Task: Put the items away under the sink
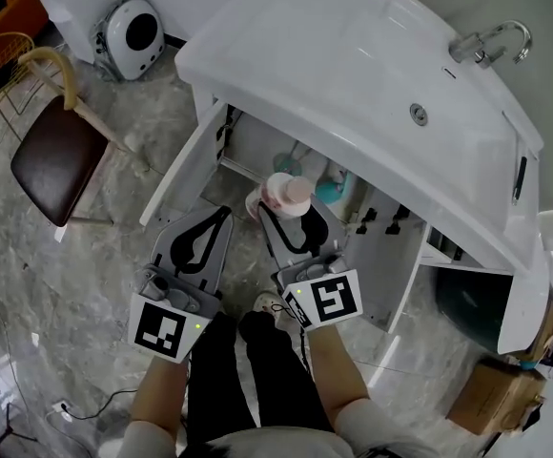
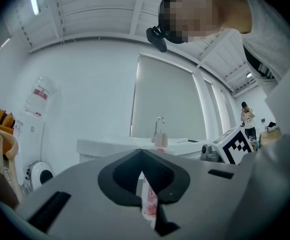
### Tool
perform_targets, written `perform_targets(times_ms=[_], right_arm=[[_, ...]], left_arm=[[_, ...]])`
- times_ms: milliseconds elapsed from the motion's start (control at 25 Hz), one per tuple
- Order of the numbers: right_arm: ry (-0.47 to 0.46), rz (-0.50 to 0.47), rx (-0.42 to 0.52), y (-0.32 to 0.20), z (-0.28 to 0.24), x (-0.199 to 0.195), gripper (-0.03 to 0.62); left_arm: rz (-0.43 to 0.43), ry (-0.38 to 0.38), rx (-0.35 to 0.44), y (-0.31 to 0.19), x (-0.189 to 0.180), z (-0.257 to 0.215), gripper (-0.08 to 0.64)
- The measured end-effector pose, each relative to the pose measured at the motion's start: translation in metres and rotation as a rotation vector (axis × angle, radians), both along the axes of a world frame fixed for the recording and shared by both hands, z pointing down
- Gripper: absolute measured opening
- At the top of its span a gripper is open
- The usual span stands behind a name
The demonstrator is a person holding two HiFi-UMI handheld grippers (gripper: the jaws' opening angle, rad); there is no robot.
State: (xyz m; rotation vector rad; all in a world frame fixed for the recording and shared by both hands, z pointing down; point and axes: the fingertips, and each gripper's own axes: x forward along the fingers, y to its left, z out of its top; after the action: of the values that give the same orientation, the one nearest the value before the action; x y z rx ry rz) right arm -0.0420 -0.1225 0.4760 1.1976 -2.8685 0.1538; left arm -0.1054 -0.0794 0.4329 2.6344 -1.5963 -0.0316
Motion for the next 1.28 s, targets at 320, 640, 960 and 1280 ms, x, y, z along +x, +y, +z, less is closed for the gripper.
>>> perform_targets(times_ms=[320,640,960,1280], right_arm=[[-0.006,-0.014,-0.015,-0.017,0.091,0.001,0.227],[-0.006,0.011,-0.003,-0.042,0.178,0.0,0.226],[-0.01,0.032,0.027,-0.074,0.251,-0.006,0.225],[-0.014,0.059,0.051,-0.107,0.31,-0.007,0.225]], left_arm=[[-0.016,0.022,-0.01,-0.014,-0.001,0.086,-0.002],[-0.007,0.016,0.018,-0.031,-0.01,0.168,-0.002],[0.015,0.009,0.057,-0.048,-0.016,0.238,-0.002],[0.033,-0.029,0.071,-0.062,-0.017,0.298,-0.002]])
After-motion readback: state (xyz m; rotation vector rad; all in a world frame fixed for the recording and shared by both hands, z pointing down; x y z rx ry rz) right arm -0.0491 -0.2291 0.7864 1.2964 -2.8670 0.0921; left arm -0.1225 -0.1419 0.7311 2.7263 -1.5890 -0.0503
